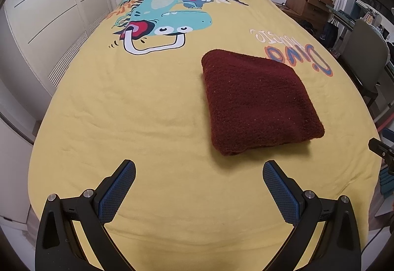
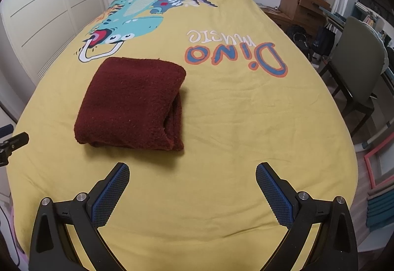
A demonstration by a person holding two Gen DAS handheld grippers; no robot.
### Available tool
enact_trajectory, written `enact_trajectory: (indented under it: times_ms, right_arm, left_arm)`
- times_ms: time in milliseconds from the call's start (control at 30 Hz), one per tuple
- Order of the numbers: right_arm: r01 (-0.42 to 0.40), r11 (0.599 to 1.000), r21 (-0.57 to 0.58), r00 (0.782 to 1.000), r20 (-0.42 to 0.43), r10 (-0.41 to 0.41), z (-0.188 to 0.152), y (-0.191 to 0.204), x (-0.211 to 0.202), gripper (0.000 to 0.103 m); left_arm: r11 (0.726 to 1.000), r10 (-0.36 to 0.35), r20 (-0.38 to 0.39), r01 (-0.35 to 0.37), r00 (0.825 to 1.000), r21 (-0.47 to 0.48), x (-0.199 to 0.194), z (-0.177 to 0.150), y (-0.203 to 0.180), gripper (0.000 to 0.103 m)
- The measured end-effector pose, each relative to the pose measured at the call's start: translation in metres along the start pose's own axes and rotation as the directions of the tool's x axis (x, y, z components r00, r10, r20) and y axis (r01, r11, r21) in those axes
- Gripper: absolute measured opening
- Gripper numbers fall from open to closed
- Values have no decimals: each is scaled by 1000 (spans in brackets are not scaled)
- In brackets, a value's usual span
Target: Fold small clothes
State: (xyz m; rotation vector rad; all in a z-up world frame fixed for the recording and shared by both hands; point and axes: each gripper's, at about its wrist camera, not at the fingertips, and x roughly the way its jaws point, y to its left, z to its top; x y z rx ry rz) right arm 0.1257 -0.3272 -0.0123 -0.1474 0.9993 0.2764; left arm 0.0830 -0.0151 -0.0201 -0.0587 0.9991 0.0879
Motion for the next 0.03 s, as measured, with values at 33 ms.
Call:
enact_trajectory:
  times_ms: [33]
  right_arm:
    - [0,1000,0,1000,0,0,0,0,0,102]
  left_arm:
    - [1000,1,-2,-1,1000,0,0,0,1,102]
